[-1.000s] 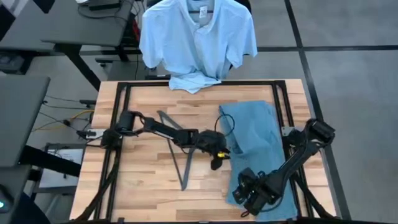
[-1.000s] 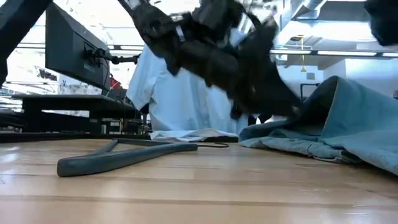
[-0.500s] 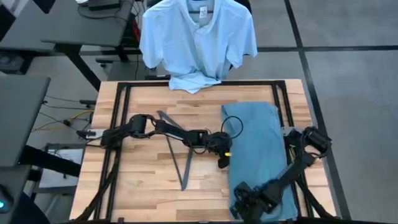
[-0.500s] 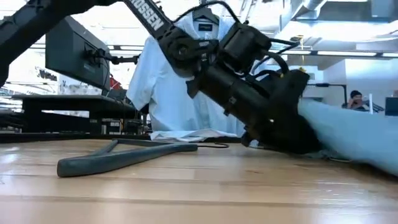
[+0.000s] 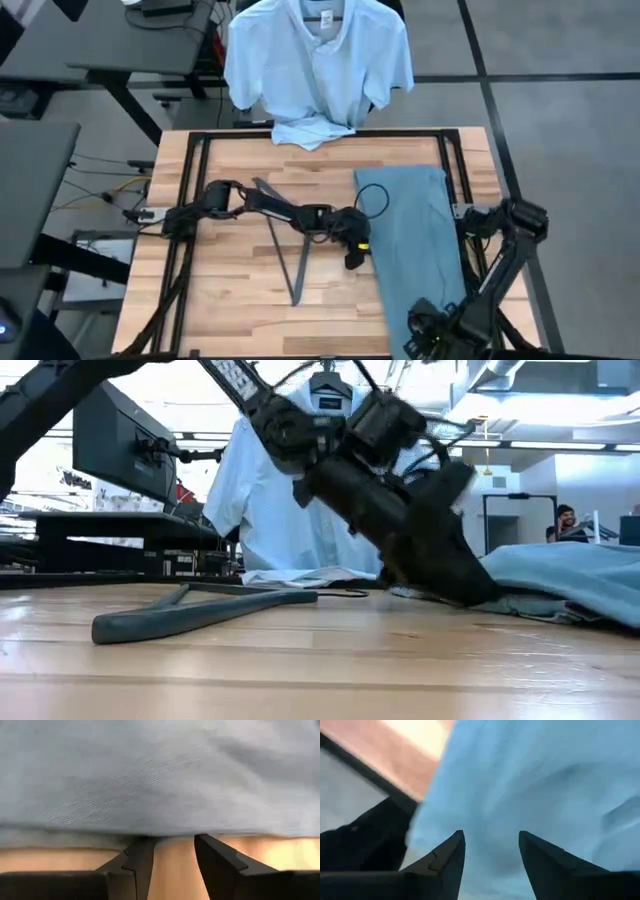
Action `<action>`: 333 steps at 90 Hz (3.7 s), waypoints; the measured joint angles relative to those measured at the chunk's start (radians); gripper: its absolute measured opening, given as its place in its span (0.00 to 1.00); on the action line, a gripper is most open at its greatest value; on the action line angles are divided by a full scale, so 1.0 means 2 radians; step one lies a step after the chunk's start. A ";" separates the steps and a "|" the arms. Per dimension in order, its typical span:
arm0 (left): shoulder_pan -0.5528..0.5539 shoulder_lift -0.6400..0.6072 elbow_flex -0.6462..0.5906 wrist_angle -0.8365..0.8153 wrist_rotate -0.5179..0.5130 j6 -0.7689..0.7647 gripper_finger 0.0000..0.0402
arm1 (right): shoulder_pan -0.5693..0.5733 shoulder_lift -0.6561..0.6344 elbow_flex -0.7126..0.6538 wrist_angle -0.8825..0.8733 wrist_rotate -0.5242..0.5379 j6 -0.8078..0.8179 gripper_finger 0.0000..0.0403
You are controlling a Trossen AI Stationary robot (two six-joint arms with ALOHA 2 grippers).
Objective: Hang clothes
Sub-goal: Insert the blue jeans on the grey hanger
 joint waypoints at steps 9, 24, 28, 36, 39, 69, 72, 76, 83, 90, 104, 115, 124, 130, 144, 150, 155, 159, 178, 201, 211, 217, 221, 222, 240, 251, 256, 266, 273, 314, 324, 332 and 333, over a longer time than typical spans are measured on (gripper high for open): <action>0.000 -0.044 0.003 -0.033 -0.001 0.031 0.32 | -0.002 -0.022 0.002 -0.040 0.066 -0.010 0.44; 0.001 -0.081 0.002 -0.115 -0.005 0.057 0.32 | -0.017 -0.026 0.001 -0.096 0.115 -0.012 0.44; -0.001 -0.090 0.002 -0.139 -0.006 0.063 0.32 | -0.016 -0.026 0.001 -0.096 0.108 -0.011 0.44; -0.007 -0.103 0.004 -0.174 -0.006 0.068 0.32 | -0.011 -0.025 0.001 -0.076 0.092 -0.004 0.45; -0.011 -0.104 0.004 -0.184 -0.006 0.068 0.32 | -0.007 -0.025 0.001 -0.063 0.083 -0.005 0.46; -0.064 -0.104 0.003 -0.198 -0.003 0.055 0.32 | 0.079 -0.009 0.001 0.013 0.064 -0.210 0.54; -0.070 -0.104 0.003 -0.198 -0.004 0.052 0.32 | 0.084 -0.001 0.001 0.026 0.064 -0.238 0.54; -0.077 -0.104 0.003 -0.200 -0.003 0.047 0.32 | 0.089 0.009 0.001 0.043 0.064 -0.275 0.54; -0.090 -0.104 0.003 -0.201 -0.004 0.040 0.32 | 0.091 0.029 0.001 0.071 0.064 -0.327 0.54; -0.103 -0.104 0.003 -0.203 -0.004 0.032 0.32 | 0.088 0.055 0.006 0.087 0.061 -0.357 0.54; -0.119 -0.104 0.004 -0.206 -0.004 0.029 0.32 | 0.081 0.100 0.030 0.066 0.048 -0.355 0.54; -0.120 -0.104 0.004 -0.205 -0.005 0.029 0.32 | 0.078 0.125 0.033 0.059 0.036 -0.319 0.54; -0.117 -0.104 0.004 -0.206 -0.008 0.028 0.32 | 0.078 0.140 0.035 0.069 0.022 -0.310 0.54; -0.114 -0.104 0.004 -0.205 -0.008 0.028 0.32 | 0.076 0.148 0.037 0.066 0.021 -0.296 0.54; -0.106 -0.104 0.004 -0.205 -0.009 0.028 0.32 | 0.070 0.155 0.038 0.050 -0.002 -0.255 0.51; -0.105 -0.104 0.004 -0.205 -0.010 0.028 0.32 | 0.070 0.155 0.038 0.040 -0.011 -0.242 0.43; -0.103 -0.105 0.004 -0.205 -0.011 0.028 0.32 | 0.071 0.154 0.037 0.031 -0.014 -0.239 0.31; -0.101 -0.105 0.004 -0.205 -0.011 0.028 0.32 | 0.072 0.154 0.036 0.028 -0.026 -0.242 0.19; -0.100 -0.108 0.019 -0.206 -0.011 0.027 0.32 | 0.071 0.140 0.063 0.017 -0.066 -0.258 0.02; -0.098 -0.138 0.113 -0.336 -0.025 0.053 0.32 | 0.051 0.034 0.181 -0.147 -0.034 -0.261 0.01; -0.093 -0.170 0.156 -0.383 -0.052 0.077 0.32 | 0.021 -0.019 0.229 -0.244 0.005 -0.282 0.01; -0.087 -0.194 0.171 -0.411 -0.067 0.089 0.32 | -0.002 -0.050 0.239 -0.286 0.015 -0.302 0.01; -0.082 -0.210 0.178 -0.417 -0.076 0.096 0.32 | -0.021 -0.068 0.240 -0.305 0.019 -0.313 0.00; -0.080 -0.214 0.179 -0.421 -0.079 0.096 0.32 | -0.025 -0.073 0.239 -0.308 0.021 -0.316 0.00; -0.046 -0.282 0.180 -0.480 -0.133 0.098 0.32 | -0.128 -0.150 0.237 -0.315 0.064 -0.423 0.00; -0.017 -0.311 0.180 -0.493 -0.156 0.109 0.32 | -0.228 -0.193 0.236 -0.313 0.107 -0.506 0.00; -0.003 -0.322 0.180 -0.496 -0.156 0.120 0.32 | -0.286 -0.216 0.236 -0.315 0.131 -0.544 0.00; 0.032 -0.333 0.180 -0.504 -0.156 0.146 0.32 | -0.426 -0.248 0.237 -0.315 0.148 -0.632 0.00; 0.060 -0.333 0.180 -0.509 -0.158 0.174 0.32 | -0.534 -0.259 0.237 -0.314 0.146 -0.704 0.00; 0.184 -0.263 0.180 -0.516 -0.062 0.291 0.32 | -0.980 -0.162 0.229 -0.104 -0.001 -0.980 0.00; 0.191 -0.222 0.179 -0.497 0.003 0.299 0.32 | -1.016 -0.111 0.229 -0.078 -0.002 -1.000 0.00; 0.190 -0.184 0.179 -0.483 0.045 0.299 0.32 | -1.036 -0.073 0.229 -0.058 -0.002 -1.011 0.00; 0.189 -0.180 0.179 -0.481 0.048 0.299 0.32 | -1.038 -0.069 0.229 -0.055 -0.002 -1.013 0.00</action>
